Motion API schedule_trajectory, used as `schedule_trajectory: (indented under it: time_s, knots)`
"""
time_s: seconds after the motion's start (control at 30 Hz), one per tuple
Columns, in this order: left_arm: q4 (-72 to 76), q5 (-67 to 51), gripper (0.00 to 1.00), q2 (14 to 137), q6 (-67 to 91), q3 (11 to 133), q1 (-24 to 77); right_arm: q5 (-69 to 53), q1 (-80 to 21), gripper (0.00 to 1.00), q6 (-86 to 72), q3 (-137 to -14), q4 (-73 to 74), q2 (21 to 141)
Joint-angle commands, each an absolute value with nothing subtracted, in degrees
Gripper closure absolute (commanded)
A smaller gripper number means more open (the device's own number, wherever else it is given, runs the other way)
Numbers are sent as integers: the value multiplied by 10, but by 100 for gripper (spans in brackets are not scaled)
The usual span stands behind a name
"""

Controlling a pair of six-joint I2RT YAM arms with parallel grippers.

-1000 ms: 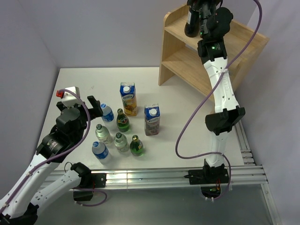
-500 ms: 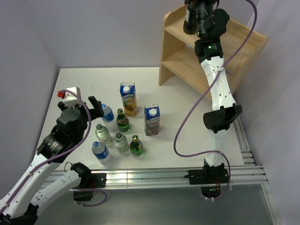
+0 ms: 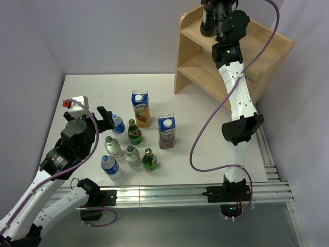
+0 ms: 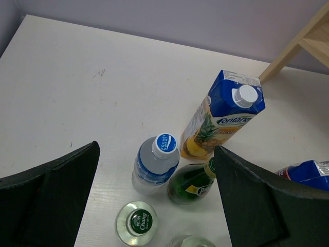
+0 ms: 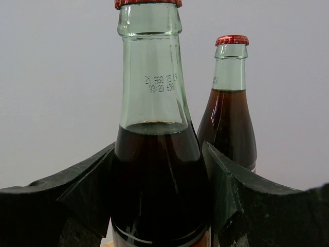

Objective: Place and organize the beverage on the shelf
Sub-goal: Place the drink on the shelf.

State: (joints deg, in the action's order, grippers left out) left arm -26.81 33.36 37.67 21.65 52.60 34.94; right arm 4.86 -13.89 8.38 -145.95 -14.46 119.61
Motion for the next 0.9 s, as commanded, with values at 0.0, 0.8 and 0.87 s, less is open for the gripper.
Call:
schedule_trajectory:
  time_s: [0.0, 0.8, 0.87]
  knots:
    - [-244, 321, 1, 375, 207, 525, 345, 47, -153, 100, 64, -1431, -39, 1229]
    - [-244, 295, 1, 387, 212, 526, 333, 52, -155, 100, 35, -1444, 38, 1200]
    - [-244, 294, 1, 386, 212, 526, 332, 52, -155, 100, 31, -1433, 46, 1203]
